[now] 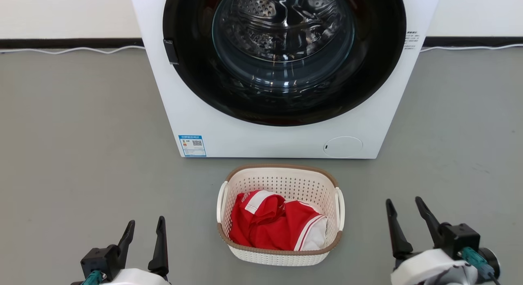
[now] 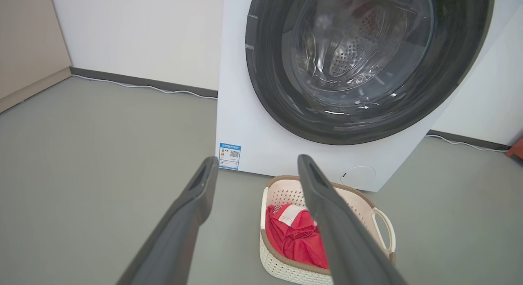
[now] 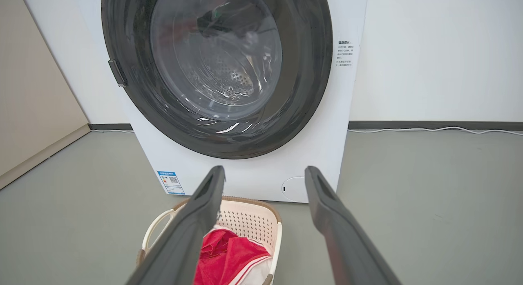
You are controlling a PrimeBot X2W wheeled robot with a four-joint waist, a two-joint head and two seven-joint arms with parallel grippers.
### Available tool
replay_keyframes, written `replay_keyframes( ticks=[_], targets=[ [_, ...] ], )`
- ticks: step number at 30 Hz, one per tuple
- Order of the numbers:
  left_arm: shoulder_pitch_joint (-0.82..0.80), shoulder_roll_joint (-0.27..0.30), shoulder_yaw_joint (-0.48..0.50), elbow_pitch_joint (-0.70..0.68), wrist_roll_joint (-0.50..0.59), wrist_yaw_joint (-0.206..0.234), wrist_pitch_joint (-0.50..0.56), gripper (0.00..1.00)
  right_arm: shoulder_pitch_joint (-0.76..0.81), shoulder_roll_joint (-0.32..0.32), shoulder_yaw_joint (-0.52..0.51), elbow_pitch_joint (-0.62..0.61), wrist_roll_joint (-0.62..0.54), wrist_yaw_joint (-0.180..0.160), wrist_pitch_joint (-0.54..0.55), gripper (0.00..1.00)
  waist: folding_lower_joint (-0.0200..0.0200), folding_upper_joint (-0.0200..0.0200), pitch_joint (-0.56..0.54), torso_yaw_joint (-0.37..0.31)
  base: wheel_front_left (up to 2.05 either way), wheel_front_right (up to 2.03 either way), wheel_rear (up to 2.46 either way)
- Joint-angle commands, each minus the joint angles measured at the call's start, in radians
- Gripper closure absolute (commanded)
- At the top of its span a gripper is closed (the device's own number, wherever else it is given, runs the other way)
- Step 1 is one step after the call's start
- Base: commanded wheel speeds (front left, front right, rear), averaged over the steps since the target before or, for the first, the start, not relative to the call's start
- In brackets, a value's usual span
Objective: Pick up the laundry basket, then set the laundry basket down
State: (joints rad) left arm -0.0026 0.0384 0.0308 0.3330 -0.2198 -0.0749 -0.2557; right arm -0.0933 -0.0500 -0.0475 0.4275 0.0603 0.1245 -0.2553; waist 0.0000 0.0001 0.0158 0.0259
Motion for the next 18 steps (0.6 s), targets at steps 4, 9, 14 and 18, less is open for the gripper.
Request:
replay_keyframes(
  ticks=[4,9,14,18],
  targets=[
    [0.015,-0.002,0.000,0.005,-0.006,0.004,0.001,1.00,0.022,0.000,-0.018,0.008,0.002,-0.001,0.000,1.00,0.0000,-0.0001,-0.007,-0.005,0.00,0.00,0.00],
    [0.039,-0.009,-0.002,0.059,-0.008,0.004,0.001,1.00,0.058,0.006,-0.016,0.054,0.004,-0.001,0.001,1.00,0.0000,-0.0001,-0.008,-0.005,0.00,0.00,0.00],
    [0.036,-0.009,0.004,0.065,-0.055,0.002,0.017,1.00,0.058,0.006,-0.022,0.059,0.056,-0.001,0.018,1.00,0.0011,-0.0001,-0.009,-0.005,0.00,0.00,0.00],
    [0.034,-0.009,0.006,0.059,-0.100,0.000,0.028,1.00,0.058,0.006,-0.022,0.049,0.106,0.000,0.029,1.00,0.0016,-0.0001,-0.011,-0.006,0.00,0.00,0.00]
  ],
)
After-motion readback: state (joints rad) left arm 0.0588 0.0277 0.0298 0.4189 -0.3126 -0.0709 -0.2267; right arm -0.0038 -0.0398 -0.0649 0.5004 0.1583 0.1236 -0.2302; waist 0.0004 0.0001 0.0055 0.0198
